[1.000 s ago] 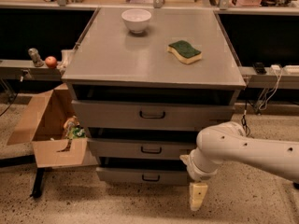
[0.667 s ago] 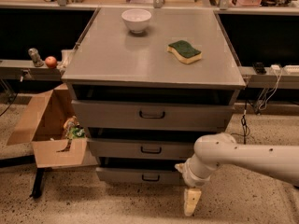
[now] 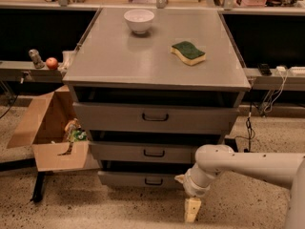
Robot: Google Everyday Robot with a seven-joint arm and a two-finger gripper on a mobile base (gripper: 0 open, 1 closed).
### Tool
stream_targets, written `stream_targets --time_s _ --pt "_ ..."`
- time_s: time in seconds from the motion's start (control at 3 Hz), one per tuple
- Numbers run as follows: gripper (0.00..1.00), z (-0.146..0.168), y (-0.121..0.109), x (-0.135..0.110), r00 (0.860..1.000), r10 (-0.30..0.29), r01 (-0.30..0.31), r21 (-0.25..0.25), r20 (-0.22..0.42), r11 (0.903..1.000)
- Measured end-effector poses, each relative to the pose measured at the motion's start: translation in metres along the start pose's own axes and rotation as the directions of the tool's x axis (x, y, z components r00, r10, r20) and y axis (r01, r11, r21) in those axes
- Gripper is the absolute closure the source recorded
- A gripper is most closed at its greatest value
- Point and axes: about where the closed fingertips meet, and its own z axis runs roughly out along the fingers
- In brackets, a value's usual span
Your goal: Open bottom drawer
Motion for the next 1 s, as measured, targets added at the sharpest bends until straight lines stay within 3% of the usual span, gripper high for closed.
stream_targets --time_s 0.67,1.0 --pt "0.0 0.046 -0.024 0.041 0.999 0.016 -0.018 0.077 0.029 0.9969" --pt "0.0 0.108 -0.064 0.078 1.0 -0.011 0.008 0.137 0.021 0.9906"
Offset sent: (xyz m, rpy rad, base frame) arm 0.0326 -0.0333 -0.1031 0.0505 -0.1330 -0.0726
